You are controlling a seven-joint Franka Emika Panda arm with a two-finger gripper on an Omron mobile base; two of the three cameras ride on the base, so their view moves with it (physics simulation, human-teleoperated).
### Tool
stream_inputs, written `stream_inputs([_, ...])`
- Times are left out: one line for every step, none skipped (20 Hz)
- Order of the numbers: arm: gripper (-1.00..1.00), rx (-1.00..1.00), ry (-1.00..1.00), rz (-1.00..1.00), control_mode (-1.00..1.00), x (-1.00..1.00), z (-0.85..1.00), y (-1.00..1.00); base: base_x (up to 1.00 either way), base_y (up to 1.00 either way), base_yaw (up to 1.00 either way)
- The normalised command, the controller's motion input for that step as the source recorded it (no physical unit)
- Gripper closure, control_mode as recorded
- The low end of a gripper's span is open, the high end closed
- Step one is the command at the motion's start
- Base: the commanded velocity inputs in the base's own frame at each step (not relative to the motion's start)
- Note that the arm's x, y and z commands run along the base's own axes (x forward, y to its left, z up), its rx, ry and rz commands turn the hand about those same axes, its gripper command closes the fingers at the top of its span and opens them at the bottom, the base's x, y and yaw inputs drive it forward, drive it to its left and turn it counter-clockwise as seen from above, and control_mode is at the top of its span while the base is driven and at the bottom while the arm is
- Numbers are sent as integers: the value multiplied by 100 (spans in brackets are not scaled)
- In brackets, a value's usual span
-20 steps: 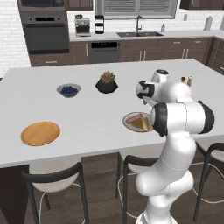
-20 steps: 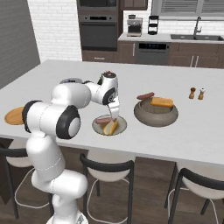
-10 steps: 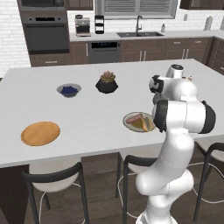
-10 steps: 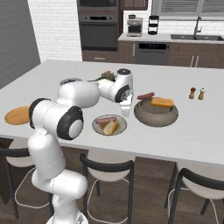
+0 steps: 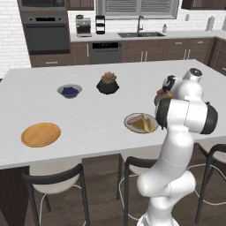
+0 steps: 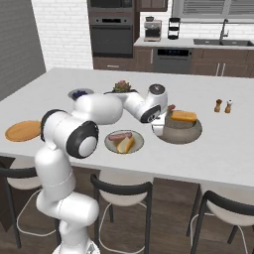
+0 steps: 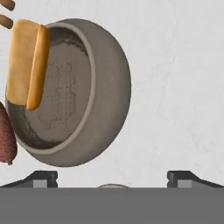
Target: Place one bun and one sausage from the bowl on each plate.
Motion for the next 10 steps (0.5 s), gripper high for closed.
stream_inputs([-100, 0, -15, -2, -100, 3, 0, -49, 0, 0, 0])
stream_inputs([-100, 0, -15, -4, -100, 20, 0, -49, 0, 0, 0])
stream_inputs([-100, 0, -13, -2, -100, 34, 0, -47, 0, 0, 0])
stream_inputs([-100, 4, -5, -1, -100, 55, 0, -46, 0, 0, 0])
stream_inputs([-100, 8, -5, 0, -100, 60, 1, -47, 0, 0, 0])
stream_inputs([-100, 8, -3, 0, -100, 55, 1, -50, 0, 0, 0])
stream_inputs([-100, 6, -3, 0, -100, 45, 2, -46, 0, 0, 0])
stream_inputs([-100, 4, 0, -3, -100, 39, 6, -45, 0, 0, 0])
stream_inputs([-100, 4, 0, -5, -100, 34, 11, -41, 0, 0, 0])
stream_inputs([-100, 3, 0, -5, -100, 31, 11, -40, 0, 0, 0])
